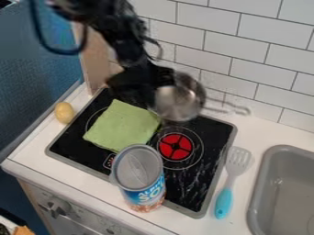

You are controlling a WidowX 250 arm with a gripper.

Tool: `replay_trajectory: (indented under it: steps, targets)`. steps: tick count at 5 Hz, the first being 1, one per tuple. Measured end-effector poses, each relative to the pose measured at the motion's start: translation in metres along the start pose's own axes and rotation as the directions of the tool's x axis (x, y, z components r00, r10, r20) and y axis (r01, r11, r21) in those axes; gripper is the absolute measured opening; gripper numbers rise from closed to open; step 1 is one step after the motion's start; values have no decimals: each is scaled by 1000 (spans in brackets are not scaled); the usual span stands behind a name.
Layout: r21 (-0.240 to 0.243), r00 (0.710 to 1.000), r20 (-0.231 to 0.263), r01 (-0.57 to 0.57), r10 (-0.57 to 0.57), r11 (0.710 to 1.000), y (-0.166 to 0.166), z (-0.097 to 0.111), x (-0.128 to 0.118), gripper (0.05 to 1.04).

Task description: Move the silver pot to the top right of the stove

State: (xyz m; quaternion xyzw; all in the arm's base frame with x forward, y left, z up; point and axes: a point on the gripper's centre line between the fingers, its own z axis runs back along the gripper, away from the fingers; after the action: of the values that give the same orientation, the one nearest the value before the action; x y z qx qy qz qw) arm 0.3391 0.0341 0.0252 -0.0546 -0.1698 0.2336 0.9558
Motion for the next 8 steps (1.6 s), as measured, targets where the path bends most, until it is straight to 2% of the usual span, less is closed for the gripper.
replay_trajectory:
  steps: [2, 4, 5, 6, 8]
  targets:
    - [22, 999, -45, 17, -16, 1000, -26, -36, -5, 74]
    - [36, 997, -81, -15, 18, 999, -26, -49, -8, 74]
    - [46, 997, -78, -15, 19, 999, -25, -49, -8, 93]
    - [49, 994, -105, 8, -3, 999, -24, -49, -12, 259]
    - [70, 993, -116, 17, -9, 997, -24, -44, -9, 835]
